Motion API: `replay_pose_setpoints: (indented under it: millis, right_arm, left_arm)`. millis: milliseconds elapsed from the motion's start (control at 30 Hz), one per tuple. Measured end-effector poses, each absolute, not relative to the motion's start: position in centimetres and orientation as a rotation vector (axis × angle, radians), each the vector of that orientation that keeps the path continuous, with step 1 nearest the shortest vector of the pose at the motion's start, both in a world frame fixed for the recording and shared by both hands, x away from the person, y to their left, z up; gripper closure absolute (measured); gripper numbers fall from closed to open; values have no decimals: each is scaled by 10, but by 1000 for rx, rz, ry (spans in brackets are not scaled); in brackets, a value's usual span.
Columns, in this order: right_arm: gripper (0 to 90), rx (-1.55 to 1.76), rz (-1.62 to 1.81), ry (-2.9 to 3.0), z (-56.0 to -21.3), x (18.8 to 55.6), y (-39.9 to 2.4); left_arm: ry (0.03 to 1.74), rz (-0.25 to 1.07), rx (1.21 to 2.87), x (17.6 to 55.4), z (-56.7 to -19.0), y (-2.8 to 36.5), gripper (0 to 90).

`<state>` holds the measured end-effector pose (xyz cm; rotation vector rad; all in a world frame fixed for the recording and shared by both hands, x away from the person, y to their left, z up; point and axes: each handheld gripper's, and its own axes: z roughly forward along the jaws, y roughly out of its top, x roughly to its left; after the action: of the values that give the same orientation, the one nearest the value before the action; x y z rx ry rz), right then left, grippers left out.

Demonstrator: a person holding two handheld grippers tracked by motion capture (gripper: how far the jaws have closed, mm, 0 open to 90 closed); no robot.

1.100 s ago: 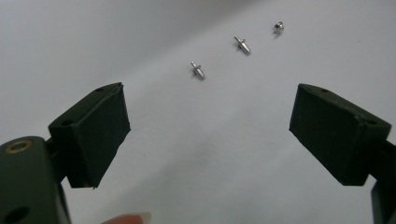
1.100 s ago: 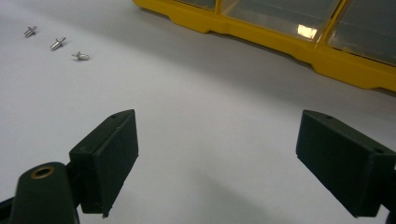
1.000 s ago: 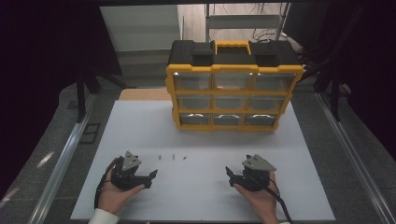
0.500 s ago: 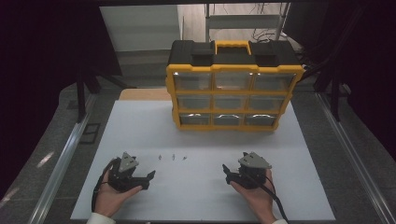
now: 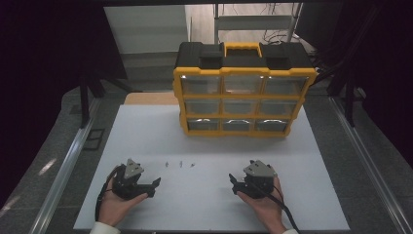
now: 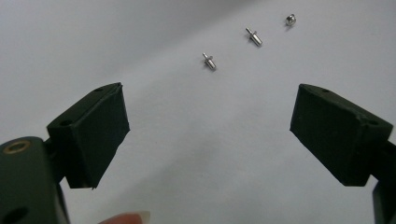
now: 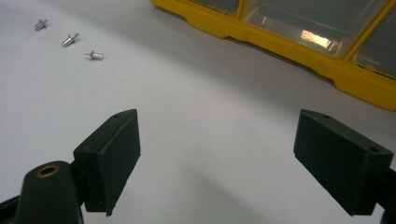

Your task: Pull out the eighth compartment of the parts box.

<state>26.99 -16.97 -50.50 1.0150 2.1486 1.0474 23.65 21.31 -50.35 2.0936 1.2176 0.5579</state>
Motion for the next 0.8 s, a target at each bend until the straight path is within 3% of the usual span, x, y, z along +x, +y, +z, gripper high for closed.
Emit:
replay_pose_setpoints:
  millis: [800]
  right_arm:
    - [162,757,855,2120,-502,266,-159]
  left_arm:
    - [1235,560,2111,233,-507,216,111]
